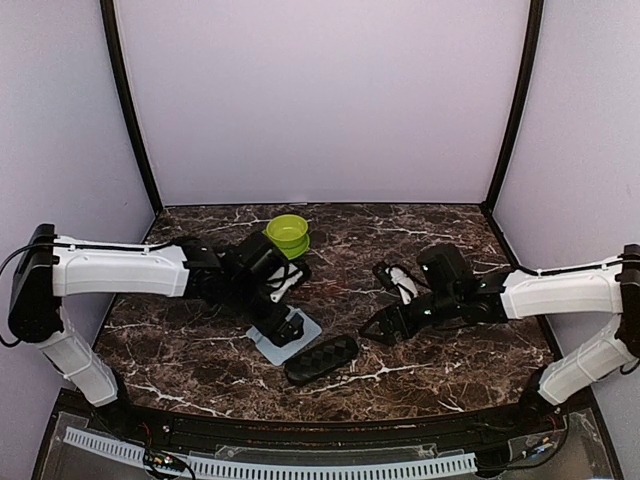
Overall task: Organize the sunglasses
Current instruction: Pick up the case with sunglasses at the corner of the board.
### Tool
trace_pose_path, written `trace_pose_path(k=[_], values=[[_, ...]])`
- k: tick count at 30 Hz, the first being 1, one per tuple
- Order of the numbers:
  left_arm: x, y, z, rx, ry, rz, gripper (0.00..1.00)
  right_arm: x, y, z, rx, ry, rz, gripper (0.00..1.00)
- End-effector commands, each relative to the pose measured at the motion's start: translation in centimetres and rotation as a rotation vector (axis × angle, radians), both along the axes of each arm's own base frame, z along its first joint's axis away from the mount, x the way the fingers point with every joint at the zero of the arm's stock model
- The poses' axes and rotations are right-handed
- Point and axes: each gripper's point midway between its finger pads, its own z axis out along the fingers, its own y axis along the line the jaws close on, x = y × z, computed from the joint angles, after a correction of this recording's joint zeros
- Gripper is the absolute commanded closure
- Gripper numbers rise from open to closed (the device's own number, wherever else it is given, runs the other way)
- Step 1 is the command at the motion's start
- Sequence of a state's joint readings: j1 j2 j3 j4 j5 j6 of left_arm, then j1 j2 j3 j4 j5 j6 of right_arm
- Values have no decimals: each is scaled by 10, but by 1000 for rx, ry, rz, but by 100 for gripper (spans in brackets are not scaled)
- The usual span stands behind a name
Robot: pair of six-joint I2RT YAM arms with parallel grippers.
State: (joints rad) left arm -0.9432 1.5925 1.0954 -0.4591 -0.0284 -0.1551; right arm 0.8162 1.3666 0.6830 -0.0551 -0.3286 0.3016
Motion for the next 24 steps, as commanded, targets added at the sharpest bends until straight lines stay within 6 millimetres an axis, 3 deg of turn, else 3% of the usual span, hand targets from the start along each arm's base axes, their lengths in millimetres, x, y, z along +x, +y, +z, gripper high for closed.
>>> trace_pose_path(k=[1, 6, 11, 20, 24], values=[[28, 37, 25, -125, -25, 217, 1, -1, 22, -1, -99, -143, 169, 1], [48, 65, 46, -200, -73, 315, 1, -9, 47, -3, -171, -267, 358, 0], [51, 77, 52, -248, -87, 344, 1, -16, 65, -18, -242, -311, 518, 0], [50, 80, 49, -259, -79, 349, 1, -33, 86, -50, -364, -311, 700, 0], [51, 80, 48, -265, -73, 346, 1, -36, 96, -53, -392, -328, 737, 0]])
